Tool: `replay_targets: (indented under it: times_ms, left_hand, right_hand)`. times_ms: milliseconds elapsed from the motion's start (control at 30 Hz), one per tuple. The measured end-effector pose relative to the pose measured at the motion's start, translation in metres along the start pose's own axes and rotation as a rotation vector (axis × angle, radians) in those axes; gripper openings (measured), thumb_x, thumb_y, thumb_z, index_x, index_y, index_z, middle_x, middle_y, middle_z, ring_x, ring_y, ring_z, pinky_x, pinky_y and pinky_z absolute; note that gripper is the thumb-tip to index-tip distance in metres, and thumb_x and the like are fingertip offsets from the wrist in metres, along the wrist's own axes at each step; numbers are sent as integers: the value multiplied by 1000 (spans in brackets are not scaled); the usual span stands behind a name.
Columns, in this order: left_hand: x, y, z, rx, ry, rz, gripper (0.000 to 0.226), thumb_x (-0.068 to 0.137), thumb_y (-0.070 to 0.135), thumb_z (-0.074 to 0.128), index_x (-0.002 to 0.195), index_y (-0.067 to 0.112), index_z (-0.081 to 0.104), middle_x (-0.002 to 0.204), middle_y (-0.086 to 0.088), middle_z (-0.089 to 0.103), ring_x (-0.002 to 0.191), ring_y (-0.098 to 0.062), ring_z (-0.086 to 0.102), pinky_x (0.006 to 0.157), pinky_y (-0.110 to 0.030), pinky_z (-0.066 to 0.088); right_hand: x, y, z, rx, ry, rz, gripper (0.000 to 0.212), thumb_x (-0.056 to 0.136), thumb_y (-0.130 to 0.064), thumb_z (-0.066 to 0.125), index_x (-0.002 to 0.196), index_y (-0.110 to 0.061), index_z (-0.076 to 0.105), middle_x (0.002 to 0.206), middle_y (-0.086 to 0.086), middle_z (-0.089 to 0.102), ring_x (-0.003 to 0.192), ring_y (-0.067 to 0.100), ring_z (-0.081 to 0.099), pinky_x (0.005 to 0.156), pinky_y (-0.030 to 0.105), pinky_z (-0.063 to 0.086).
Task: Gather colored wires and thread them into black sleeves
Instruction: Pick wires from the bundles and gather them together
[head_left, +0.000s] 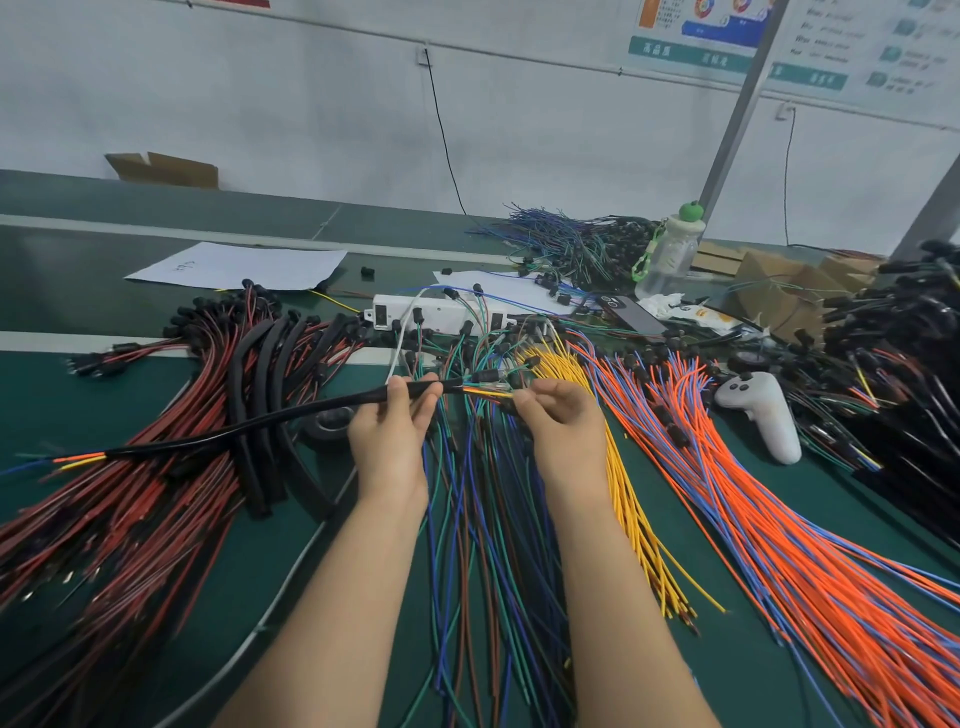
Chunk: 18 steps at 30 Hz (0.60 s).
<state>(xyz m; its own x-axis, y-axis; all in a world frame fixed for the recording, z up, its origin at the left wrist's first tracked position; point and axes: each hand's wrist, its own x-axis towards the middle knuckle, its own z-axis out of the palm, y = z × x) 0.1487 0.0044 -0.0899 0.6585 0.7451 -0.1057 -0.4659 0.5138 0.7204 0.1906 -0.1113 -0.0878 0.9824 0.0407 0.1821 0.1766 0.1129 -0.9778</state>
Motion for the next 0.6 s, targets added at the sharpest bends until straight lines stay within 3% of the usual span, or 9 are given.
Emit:
replay_targets:
  times_ms: [167, 267, 467, 600]
  left_hand:
    - [0, 2, -1, -18, 16, -6, 17, 99, 12, 46, 85, 4, 51, 89, -13, 65, 66, -7, 70, 66, -14, 54]
    - [0, 2, -1, -10, 21, -10, 18, 99, 13, 47, 83, 5, 50, 88, -13, 65, 66, -7, 70, 66, -13, 54]
    - [0, 2, -1, -20, 21, -14, 18, 98, 13, 47, 85, 3, 52, 87, -13, 65, 67, -7, 70, 64, -13, 53]
    - [-1, 0, 0, -34, 0, -17, 17, 99, 12, 46, 87, 2, 52, 90, -15, 65, 68, -8, 70, 67, -13, 54]
  right_hand:
    - [-2, 0, -2, -61, -20, 8, 6, 89, -7, 64, 90, -12, 67, 87, 1, 68, 79, 7, 63, 64, 7, 47]
    - [-2, -2, -1, -24, 9, 13, 8, 91, -5, 61, 92, -9, 69, 88, 9, 71, 75, 7, 65, 59, 6, 46]
    - [-3, -1, 1, -5, 35, 28, 12, 93, -4, 58, 94, -10, 68, 94, 15, 72, 88, 21, 69, 80, 24, 54]
    - [-1, 2, 0, -31, 124, 33, 9, 89, -9, 64, 84, -16, 65, 81, -1, 68, 76, 9, 62, 64, 8, 46]
